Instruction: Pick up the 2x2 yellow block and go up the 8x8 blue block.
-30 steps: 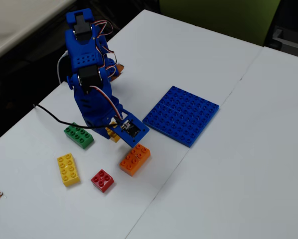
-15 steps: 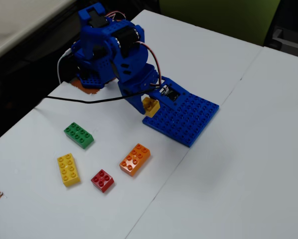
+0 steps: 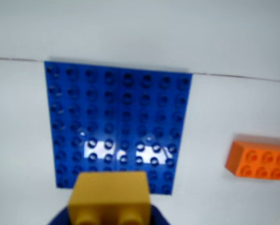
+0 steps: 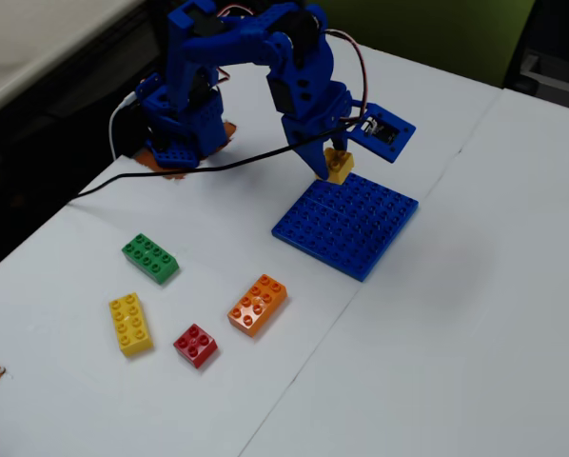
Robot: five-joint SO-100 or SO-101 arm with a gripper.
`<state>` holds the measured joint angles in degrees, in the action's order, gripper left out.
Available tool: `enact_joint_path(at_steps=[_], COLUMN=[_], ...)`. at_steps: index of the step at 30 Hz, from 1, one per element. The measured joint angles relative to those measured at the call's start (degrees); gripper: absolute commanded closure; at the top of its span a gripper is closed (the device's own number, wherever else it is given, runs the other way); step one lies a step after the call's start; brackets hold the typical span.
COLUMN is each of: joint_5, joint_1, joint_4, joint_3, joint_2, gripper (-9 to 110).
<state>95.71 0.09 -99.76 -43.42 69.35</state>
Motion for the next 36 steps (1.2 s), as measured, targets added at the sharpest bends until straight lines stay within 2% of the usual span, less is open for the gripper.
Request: enact_joint_path(at_steps=[5,12,36], joint_5=[-5.2,-7.5,-6.2], joint_1=[-2.7,-2.8,0.0], joint_4=[0.0,0.0,-0.4], joint_3=[0.0,0.0,1.1], joint_2=[-0.2,-0.2,-1.8], gripper=[102,102,102])
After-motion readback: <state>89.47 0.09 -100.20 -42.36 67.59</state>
